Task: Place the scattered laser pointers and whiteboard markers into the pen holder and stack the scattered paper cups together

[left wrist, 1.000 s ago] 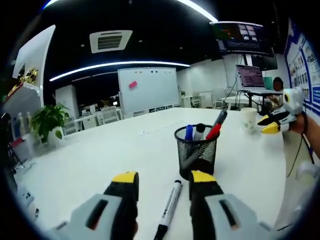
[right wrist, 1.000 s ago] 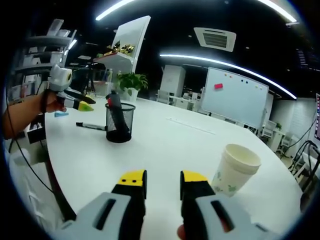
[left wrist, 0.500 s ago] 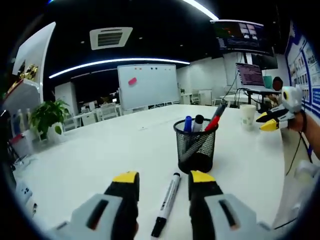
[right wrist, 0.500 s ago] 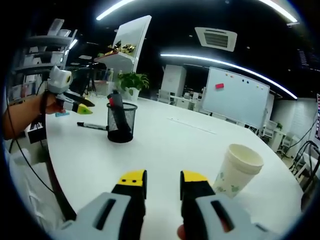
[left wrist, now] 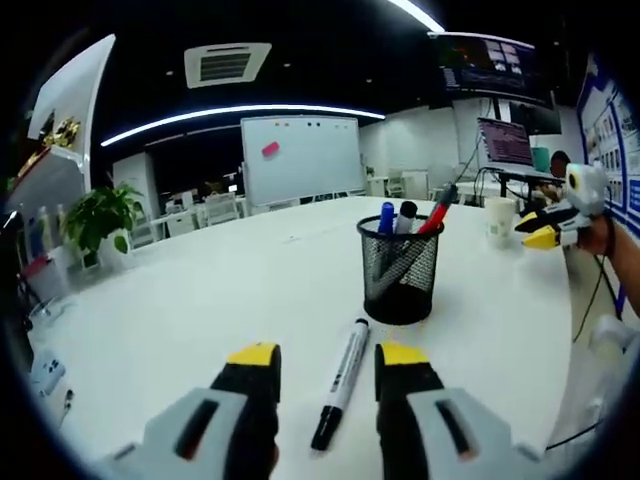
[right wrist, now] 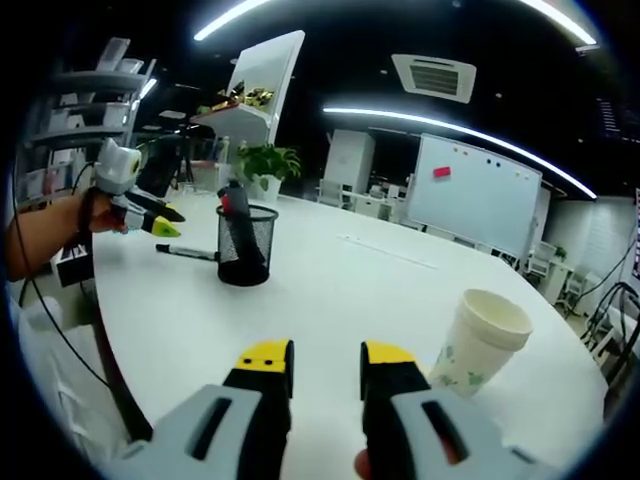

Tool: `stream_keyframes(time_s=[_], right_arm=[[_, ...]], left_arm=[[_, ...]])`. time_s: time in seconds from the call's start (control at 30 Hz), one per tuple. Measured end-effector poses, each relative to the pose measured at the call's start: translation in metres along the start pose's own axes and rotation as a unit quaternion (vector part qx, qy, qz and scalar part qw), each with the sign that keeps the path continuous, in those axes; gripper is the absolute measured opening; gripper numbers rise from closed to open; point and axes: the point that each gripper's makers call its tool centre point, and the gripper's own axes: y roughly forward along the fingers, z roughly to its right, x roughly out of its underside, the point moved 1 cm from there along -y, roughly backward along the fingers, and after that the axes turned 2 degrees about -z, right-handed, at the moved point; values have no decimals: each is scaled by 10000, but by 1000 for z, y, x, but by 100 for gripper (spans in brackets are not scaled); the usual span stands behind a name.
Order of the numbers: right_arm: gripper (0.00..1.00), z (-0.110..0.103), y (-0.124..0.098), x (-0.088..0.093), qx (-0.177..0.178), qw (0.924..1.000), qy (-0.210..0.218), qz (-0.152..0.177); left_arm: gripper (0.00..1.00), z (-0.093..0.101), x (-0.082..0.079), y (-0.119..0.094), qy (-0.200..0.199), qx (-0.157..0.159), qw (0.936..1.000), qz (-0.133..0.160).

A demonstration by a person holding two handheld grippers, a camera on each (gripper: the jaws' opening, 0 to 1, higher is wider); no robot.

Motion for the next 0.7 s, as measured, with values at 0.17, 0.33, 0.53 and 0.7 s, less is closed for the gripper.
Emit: stream_keyframes(time_s=[0.17, 0.33, 0.53, 0.7], right_arm=[[27, 0, 0, -1, -2, 10000, -5, 5], [27, 0, 1, -2, -3, 10000, -20, 12], [27, -1, 1, -3, -18, 10000, -31, 19], [27, 1, 1, -2, -9, 10000, -28, 19]], left_arm=[[37, -1, 6, -1, -79, 3, 9999, -97], [37, 1, 10, -2, -75, 64, 9998, -171], [36, -10, 18, -3, -220, -15, 9994, -264], [34, -9, 25, -4, -262, 13, 9990, -375]])
